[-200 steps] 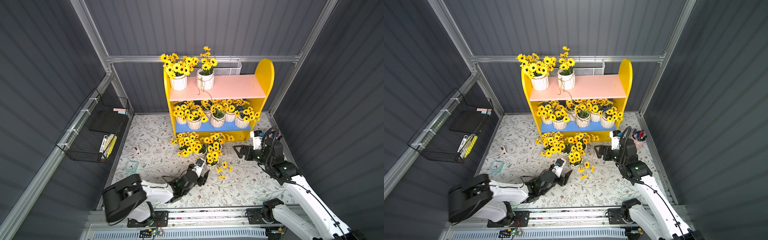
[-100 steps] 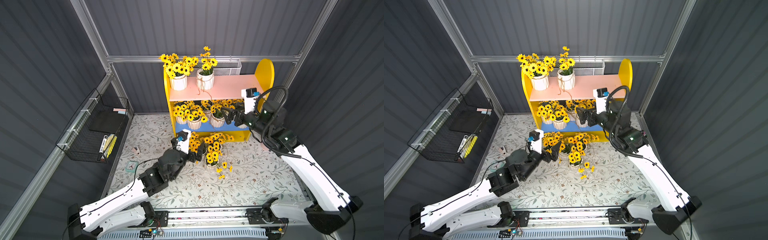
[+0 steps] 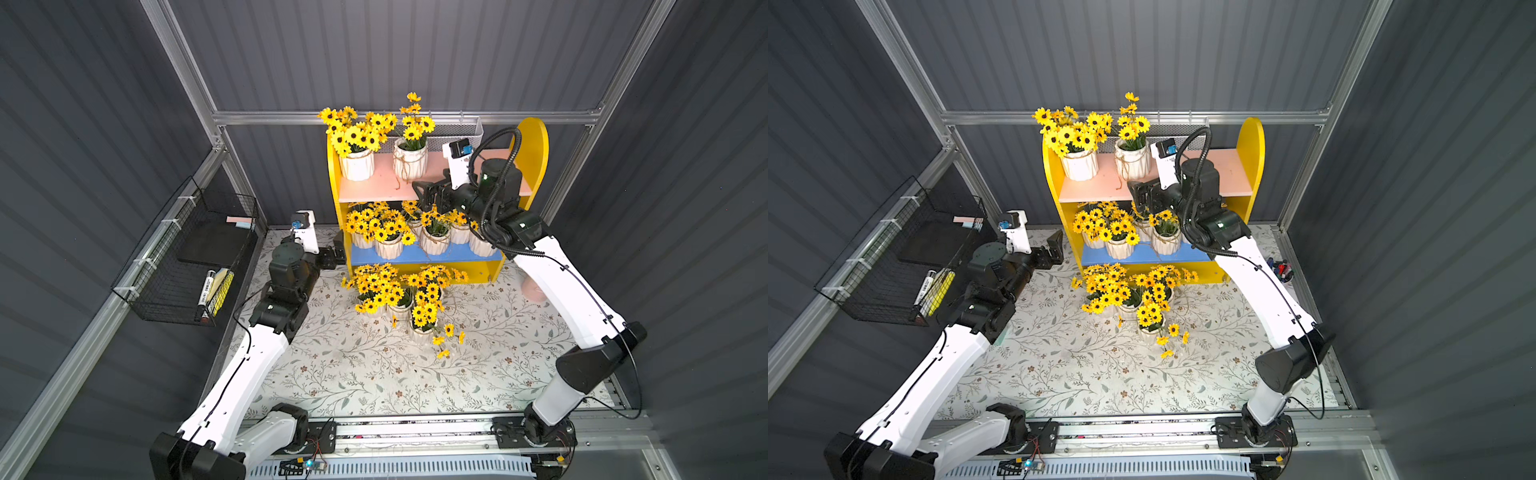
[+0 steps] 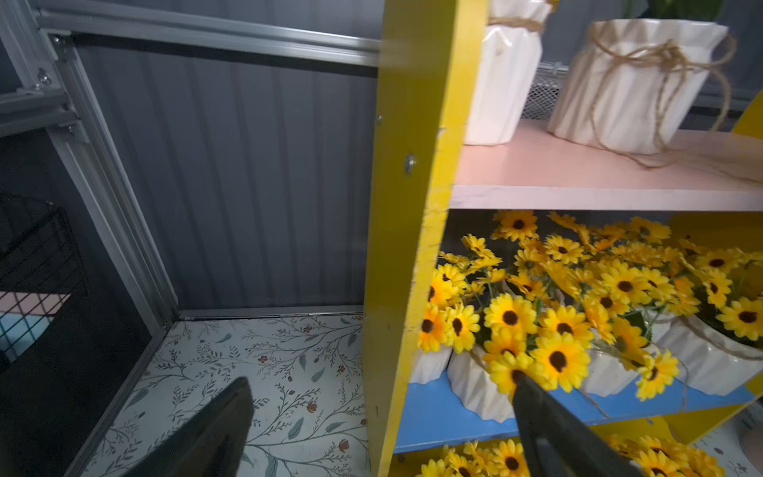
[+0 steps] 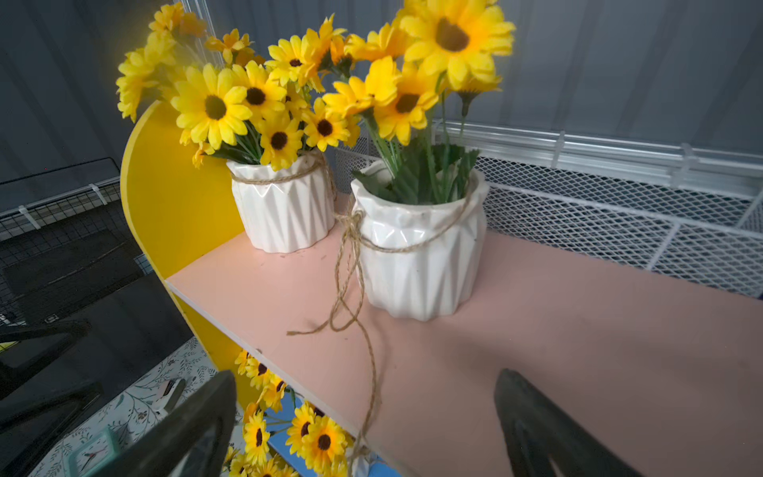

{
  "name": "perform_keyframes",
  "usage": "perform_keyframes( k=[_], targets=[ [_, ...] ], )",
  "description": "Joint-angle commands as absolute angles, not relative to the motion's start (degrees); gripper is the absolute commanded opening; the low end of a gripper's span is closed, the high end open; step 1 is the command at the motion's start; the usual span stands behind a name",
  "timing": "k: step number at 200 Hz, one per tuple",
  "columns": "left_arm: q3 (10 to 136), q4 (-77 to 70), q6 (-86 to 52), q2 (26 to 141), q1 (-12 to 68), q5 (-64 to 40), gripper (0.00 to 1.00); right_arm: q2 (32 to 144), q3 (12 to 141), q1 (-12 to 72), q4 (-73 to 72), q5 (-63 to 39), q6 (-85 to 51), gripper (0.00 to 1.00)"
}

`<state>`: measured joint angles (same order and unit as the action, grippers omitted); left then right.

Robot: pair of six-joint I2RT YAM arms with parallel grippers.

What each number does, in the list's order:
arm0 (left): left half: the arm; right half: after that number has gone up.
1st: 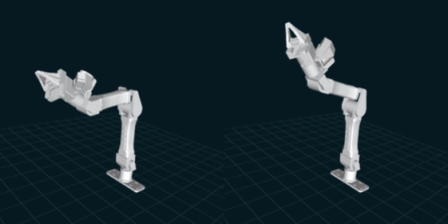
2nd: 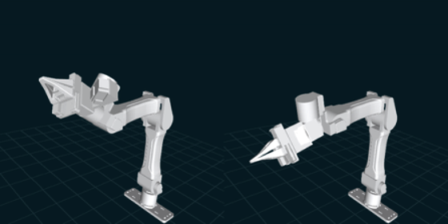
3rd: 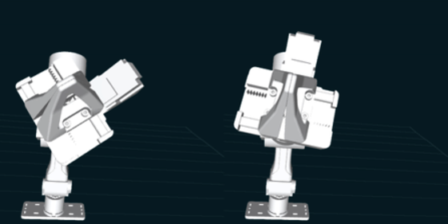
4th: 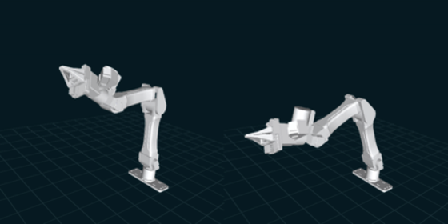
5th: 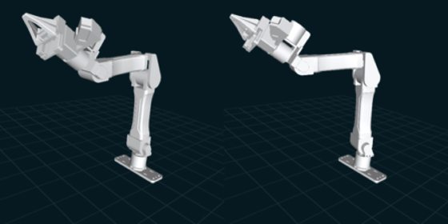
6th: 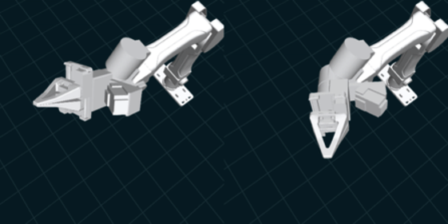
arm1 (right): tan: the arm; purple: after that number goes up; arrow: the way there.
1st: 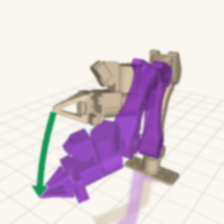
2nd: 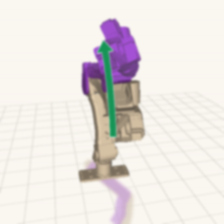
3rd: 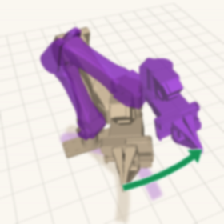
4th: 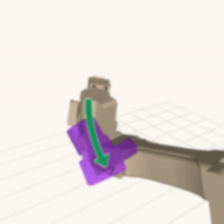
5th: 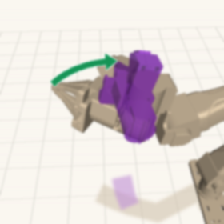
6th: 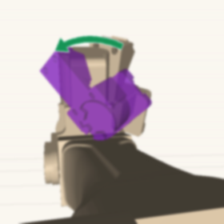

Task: Take the sunflower pots off the shelves
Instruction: Place the sunflower pot at the center of the board, then pick up the sunflower pot from the shelf.

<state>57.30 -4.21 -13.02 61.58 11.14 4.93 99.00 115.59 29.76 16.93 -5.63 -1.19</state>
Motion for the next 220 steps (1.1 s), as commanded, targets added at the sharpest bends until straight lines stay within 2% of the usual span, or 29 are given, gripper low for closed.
perform_keyframes(
  k=[1,72,119,220],
  targets=[
    [54.8,-8.5,-19.8,61.6,6.9,-4.6,0.99,102.6,121.5,28.9,17.6,-6.0,0.6,0.99],
    [51.5,-10.7,-19.7,61.4,6.1,-6.6,0.99,117.4,144.9,26.3,25.6,-12.0,-0.5,0.99],
    [50.9,-11.9,-20.1,61.9,5.9,-8.5,1.0,120.2,145.6,25.6,23.0,-16.3,-0.8,0.99],
    [50.2,-13.1,-20.0,61.7,5.6,-10.5,0.99,126.6,148.8,25.4,17.2,-15.9,-2.7,0.99]
  ],
)
